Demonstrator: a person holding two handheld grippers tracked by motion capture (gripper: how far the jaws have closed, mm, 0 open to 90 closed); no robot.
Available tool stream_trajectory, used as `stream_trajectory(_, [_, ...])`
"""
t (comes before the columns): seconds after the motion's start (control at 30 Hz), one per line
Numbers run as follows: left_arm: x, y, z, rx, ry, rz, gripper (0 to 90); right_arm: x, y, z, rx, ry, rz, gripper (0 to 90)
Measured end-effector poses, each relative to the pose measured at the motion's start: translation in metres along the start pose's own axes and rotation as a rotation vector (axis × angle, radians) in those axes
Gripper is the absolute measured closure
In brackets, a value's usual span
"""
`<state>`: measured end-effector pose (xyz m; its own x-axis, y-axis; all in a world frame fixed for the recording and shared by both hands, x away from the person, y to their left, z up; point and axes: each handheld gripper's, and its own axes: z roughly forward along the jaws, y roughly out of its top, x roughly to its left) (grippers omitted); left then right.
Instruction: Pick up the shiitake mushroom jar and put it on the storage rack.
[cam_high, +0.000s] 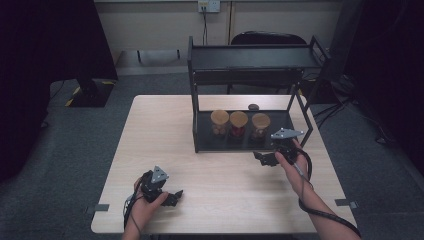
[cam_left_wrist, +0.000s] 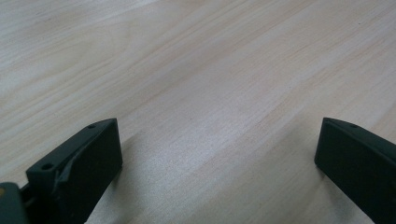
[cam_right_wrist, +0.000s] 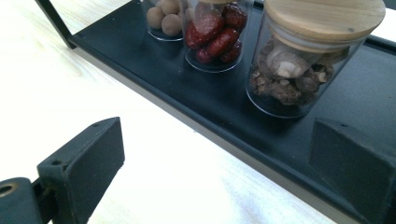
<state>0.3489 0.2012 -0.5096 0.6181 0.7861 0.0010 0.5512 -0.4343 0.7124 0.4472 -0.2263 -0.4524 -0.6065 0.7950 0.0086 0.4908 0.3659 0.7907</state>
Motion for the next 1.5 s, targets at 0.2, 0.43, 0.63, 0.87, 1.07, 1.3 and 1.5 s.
stream_trajectory(0.2, [0.000,0.000,0.000,0.000,0.000,0.000,0.3,0.002,-0.003,-0.004,-0.006,0.015,0.006,3.1])
stream_trajectory(0.43, [0.000,0.000,0.000,0.000,0.000,0.000,0.3,0.003,-0.008,-0.007,0.000,0.026,0.000,3.1])
stream_trajectory(0.63, [0.000,0.000,0.000,0.000,0.000,0.000,0.3,0.003,-0.014,-0.010,-0.002,0.034,0.002,3.1])
stream_trajectory(0.87, [0.000,0.000,0.000,0.000,0.000,0.000,0.3,0.003,-0.022,-0.013,0.003,0.032,0.001,3.1])
stream_trajectory(1.07, [0.000,0.000,0.000,0.000,0.000,0.000,0.3,0.002,-0.028,-0.016,0.004,0.032,0.002,3.1])
stream_trajectory(1.3, [0.000,0.000,0.000,0.000,0.000,0.000,0.3,0.002,-0.037,-0.020,0.005,0.033,0.004,3.1])
stream_trajectory(1.5, [0.000,0.000,0.000,0.000,0.000,0.000,0.3,0.001,-0.043,-0.024,0.004,0.038,0.009,3.1])
